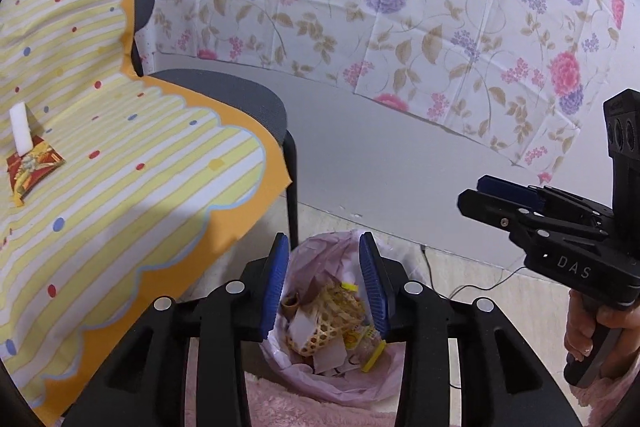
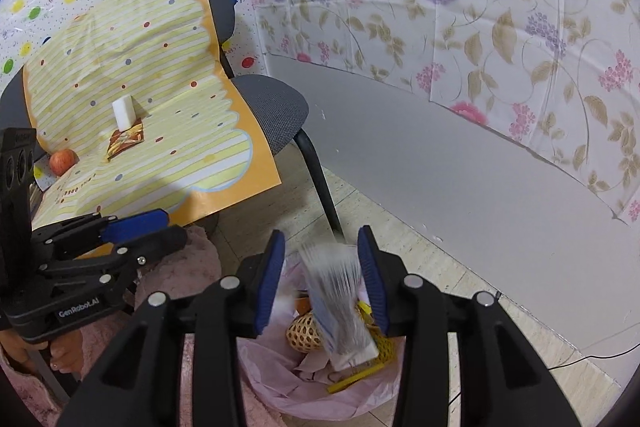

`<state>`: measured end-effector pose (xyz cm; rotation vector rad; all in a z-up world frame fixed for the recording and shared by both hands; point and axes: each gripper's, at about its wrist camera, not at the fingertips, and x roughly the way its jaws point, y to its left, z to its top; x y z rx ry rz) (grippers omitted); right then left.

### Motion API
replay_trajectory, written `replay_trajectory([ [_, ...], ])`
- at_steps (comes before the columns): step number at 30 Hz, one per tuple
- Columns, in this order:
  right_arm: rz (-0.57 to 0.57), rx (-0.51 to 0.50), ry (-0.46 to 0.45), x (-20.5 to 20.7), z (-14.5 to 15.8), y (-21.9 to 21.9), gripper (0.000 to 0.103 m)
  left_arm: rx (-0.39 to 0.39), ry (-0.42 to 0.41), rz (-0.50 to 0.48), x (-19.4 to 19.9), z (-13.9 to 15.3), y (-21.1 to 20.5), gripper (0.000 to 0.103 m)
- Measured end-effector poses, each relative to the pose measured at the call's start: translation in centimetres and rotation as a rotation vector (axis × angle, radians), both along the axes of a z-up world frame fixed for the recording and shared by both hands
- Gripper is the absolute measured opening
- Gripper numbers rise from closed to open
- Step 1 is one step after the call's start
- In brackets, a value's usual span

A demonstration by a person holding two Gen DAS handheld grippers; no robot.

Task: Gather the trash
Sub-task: 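Move both open grippers back over the chair items, then grasp the white foam block with left gripper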

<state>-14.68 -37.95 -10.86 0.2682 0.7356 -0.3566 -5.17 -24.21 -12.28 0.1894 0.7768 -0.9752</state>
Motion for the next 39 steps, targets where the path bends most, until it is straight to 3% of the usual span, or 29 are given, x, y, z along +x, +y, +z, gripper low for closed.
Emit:
replay_trajectory([
  [11,0.073,0.013,-0.037,1.8,1.2,1.8,0.038,-0.023,-0.035,0.146,1.5,1.4,5.4,0.039],
  [19,0.225,0.026,-0.072,7.2,2.8,5.4,0.038,0.023,-0.073,0.304,4.1,1.8,10.1,0.04],
  [27,0.367,0.011,-0.081,14.4,3.8,9.0,0.038,0.023,-0.106,0.521,9.3,3.5,16.2,0.046],
  [28,0.375,0.011,-0.08,15.2,3.8,9.2,0.038,0.024,-0.11,0.543,10.0,3.7,16.8,0.054],
  [30,0.396,0.012,-0.078,16.6,3.8,9.7,0.041,0.026,-0.121,0.585,11.6,4.1,17.8,0.061],
  [35,0.416,0.021,-0.072,20.3,3.6,10.2,0.045,0.027,-0.098,0.643,15.9,4.3,18.4,0.067],
  [39,0.412,0.015,-0.07,23.3,3.4,9.9,0.057,0.049,-0.082,0.686,20.0,4.2,17.2,0.068],
])
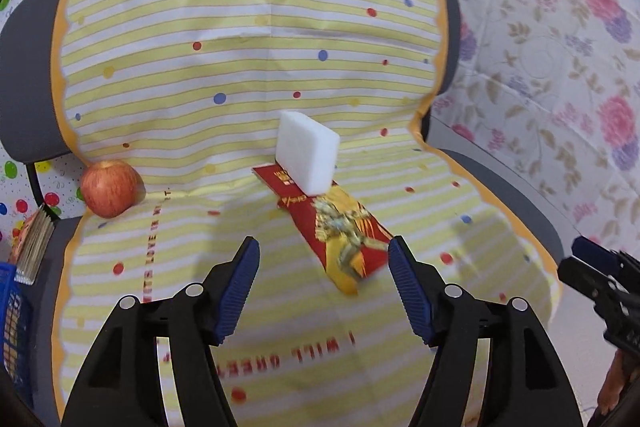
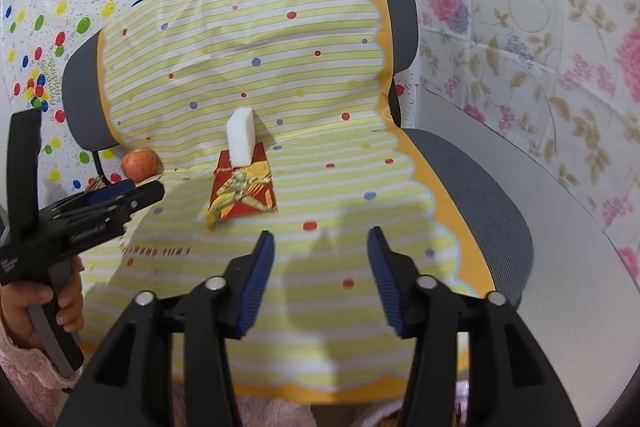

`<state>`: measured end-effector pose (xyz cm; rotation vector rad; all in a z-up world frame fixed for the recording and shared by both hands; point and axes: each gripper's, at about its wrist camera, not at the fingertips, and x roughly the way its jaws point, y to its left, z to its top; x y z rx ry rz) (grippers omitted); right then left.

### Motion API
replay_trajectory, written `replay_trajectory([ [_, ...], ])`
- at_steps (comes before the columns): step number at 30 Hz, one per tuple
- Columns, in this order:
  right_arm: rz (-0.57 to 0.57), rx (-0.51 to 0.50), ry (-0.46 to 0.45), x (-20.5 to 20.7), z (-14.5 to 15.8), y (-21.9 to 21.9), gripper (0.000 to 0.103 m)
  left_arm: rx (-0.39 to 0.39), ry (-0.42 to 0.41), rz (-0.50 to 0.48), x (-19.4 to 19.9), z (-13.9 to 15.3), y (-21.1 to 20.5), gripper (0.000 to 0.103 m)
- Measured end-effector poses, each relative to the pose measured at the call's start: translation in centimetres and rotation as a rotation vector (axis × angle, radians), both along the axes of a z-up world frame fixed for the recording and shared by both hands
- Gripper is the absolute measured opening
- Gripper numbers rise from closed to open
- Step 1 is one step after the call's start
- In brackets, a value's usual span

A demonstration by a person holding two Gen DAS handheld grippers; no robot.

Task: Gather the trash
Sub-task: 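Grasp the white foam block with left gripper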

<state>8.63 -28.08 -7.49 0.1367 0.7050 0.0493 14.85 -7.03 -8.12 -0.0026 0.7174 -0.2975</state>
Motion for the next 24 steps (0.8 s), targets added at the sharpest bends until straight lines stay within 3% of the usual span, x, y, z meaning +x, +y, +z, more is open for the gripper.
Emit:
replay_trajectory([
  [4,-0.006,-0.013,0.011,3.2,-0.3,-0.5,0.065,0.012,0.012,0.02,3.1,-0.4,-1.7,0.068],
  [10,-0.03,-0.013,0.014,7.8,-0.7,-1.9,0.065,0.037,0.035,0.056,7.9,-1.4,-3.9,0.068],
  [14,-0.041,0.017,0.016,9.0,-0.9,-2.8,0.056,0.054,0.05,0.091,10.9,-2.0,-5.0,0.068],
  [18,-0.043,0.017,0.025,9.4,-1.0,-3.0,0.055,0.09,0.106,0.117,13.9,-3.1,-5.9,0.067],
  [20,-0.045,0.017,0.03,9.4,-1.1,-2.9,0.055,0.105,0.13,0.123,14.6,-3.5,-5.9,0.062],
  [21,-0.043,0.016,0.033,9.2,-1.1,-2.8,0.055,0.108,0.143,0.12,14.9,-3.7,-5.7,0.043],
  [22,-0.041,0.013,0.035,9.0,-1.2,-2.7,0.055,0.111,0.155,0.114,14.9,-3.7,-5.6,0.031],
  [24,-0.032,0.012,0.039,8.7,-1.2,-2.4,0.055,0.098,0.139,0.094,14.1,-3.4,-4.9,0.03],
])
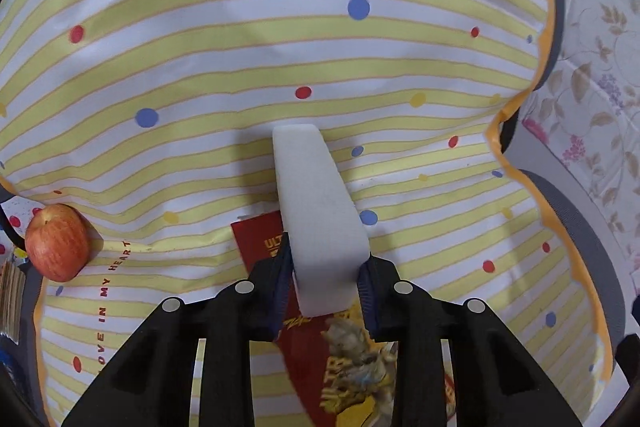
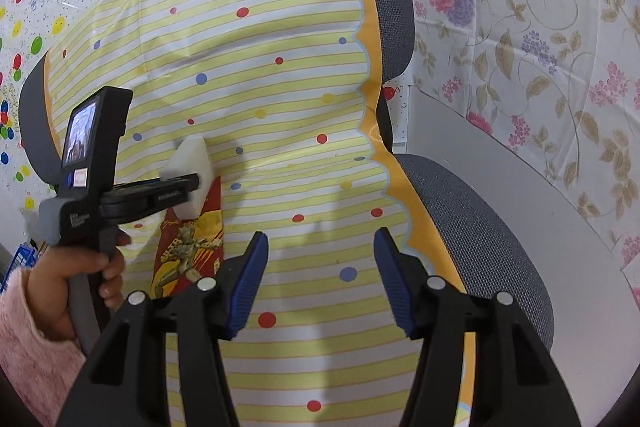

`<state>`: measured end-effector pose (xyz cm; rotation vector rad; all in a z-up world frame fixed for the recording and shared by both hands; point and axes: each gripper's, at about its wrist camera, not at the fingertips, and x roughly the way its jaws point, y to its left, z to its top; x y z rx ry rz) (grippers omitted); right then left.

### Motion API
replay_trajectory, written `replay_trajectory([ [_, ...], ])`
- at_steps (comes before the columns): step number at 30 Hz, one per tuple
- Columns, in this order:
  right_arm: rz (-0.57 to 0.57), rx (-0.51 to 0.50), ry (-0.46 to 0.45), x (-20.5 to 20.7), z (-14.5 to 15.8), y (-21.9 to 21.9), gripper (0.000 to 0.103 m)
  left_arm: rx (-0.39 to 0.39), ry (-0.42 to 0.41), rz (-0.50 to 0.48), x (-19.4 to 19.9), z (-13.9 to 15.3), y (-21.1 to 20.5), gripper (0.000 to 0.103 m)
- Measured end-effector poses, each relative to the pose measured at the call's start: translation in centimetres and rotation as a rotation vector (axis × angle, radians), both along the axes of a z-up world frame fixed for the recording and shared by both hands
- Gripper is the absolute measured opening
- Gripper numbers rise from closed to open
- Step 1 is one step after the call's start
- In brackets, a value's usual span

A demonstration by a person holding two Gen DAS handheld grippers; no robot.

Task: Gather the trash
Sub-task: 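Grasp the white foam block with left gripper, then grasp the red printed card with right gripper while left gripper holds the foam block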

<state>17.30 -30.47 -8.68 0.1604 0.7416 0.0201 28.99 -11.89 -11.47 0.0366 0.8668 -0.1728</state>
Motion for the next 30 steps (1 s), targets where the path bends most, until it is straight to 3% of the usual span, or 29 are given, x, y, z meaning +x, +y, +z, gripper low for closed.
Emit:
replay_trajectory([
  [7,0.108,-0.008,0.046,-1.0,-1.2,3.1,0.055,-0.086,-0.092,-0.058,-7.5,2.4,5.5,0.029],
  [12,0.23,-0.084,0.11,-1.2,-3.3,7.1,0.056,-0.109,-0.126,-0.057,-12.3,2.9,8.8,0.03],
  [22,0.309,-0.235,0.174,0.7,-6.2,11.8,0.056,-0.121,-0.161,-0.058,-15.4,2.3,10.9,0.03],
  [30,0.334,-0.299,0.143,2.9,-6.5,13.1,0.054,-0.144,-0.153,-0.027,-15.1,1.3,12.3,0.03],
])
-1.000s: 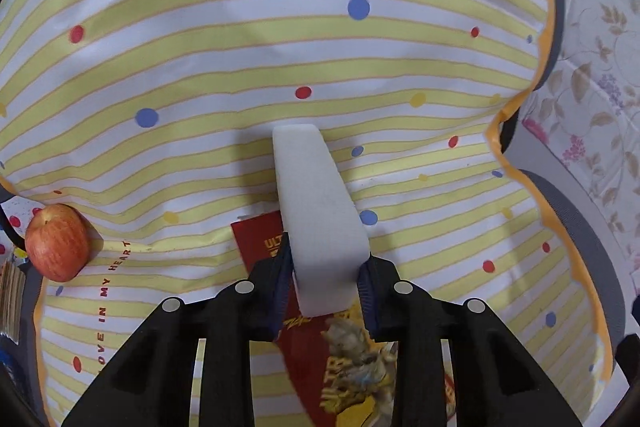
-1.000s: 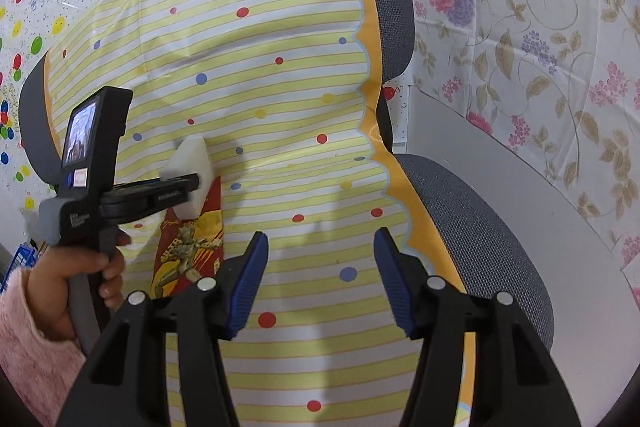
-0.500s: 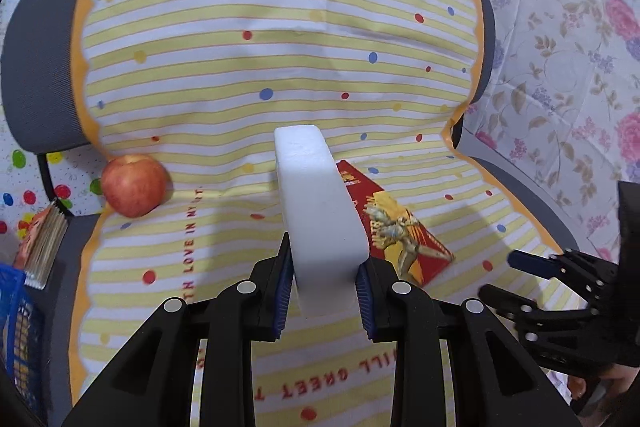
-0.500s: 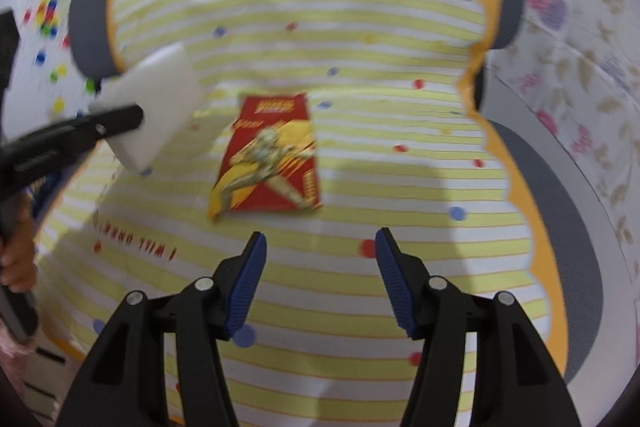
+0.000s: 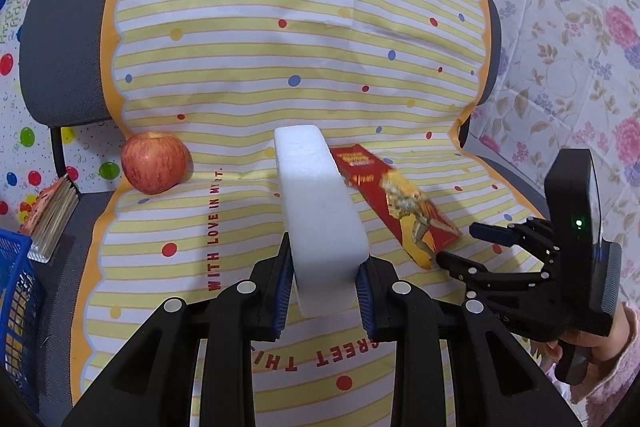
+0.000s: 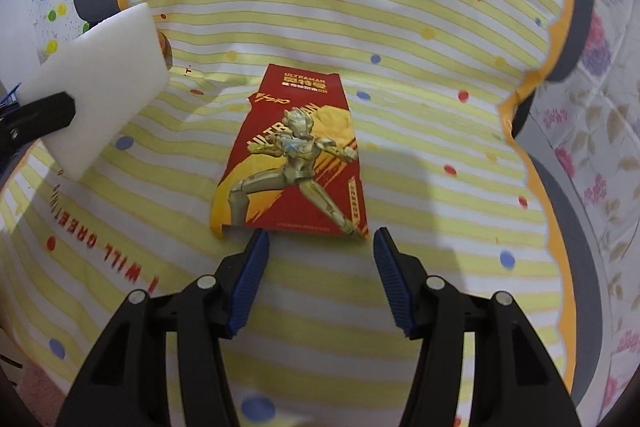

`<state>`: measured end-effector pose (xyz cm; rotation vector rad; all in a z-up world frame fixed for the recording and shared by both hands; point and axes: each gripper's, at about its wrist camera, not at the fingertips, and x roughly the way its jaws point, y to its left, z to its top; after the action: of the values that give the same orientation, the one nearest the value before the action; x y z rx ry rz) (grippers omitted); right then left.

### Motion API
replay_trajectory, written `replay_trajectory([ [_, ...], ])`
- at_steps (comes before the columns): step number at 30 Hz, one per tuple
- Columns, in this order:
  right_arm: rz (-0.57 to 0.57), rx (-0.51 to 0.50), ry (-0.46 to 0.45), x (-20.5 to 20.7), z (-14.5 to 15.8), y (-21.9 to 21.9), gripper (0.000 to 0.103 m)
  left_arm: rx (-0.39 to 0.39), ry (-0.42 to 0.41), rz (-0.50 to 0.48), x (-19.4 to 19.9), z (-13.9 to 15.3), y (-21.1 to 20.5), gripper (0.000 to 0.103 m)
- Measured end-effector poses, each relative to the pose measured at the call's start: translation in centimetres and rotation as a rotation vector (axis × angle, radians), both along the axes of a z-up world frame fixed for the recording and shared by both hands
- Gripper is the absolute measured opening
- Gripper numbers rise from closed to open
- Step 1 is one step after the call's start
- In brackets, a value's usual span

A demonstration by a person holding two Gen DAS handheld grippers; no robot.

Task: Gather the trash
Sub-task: 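Grasp the red printed card with right gripper while left gripper holds the foam block, then carry foam block and card over the pink bin and open both grippers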

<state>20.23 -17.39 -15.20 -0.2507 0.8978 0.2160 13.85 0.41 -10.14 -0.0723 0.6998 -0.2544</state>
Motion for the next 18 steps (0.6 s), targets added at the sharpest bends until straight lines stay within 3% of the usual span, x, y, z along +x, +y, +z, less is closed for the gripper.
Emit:
replay_trajectory([
  [3,0.033,-0.043,-0.043,0.3,0.4,0.8,0.049,0.004,0.001,-0.002,0.0,0.0,0.1,0.03],
  [10,0.086,-0.025,-0.158,0.9,2.3,3.0,0.036,0.003,-0.013,0.004,-0.1,0.4,0.4,0.03],
  [12,0.089,-0.01,-0.191,0.6,3.4,3.2,0.027,0.005,-0.02,0.003,-0.3,0.7,0.3,0.03],
  [15,0.087,0.02,-0.233,-0.5,4.9,2.9,0.002,0.0,-0.029,-0.001,-0.8,1.1,0.4,0.03],
  [18,0.055,0.104,-0.231,-2.0,6.5,1.6,0.002,-0.009,-0.04,-0.012,-1.7,1.6,0.4,0.03],
])
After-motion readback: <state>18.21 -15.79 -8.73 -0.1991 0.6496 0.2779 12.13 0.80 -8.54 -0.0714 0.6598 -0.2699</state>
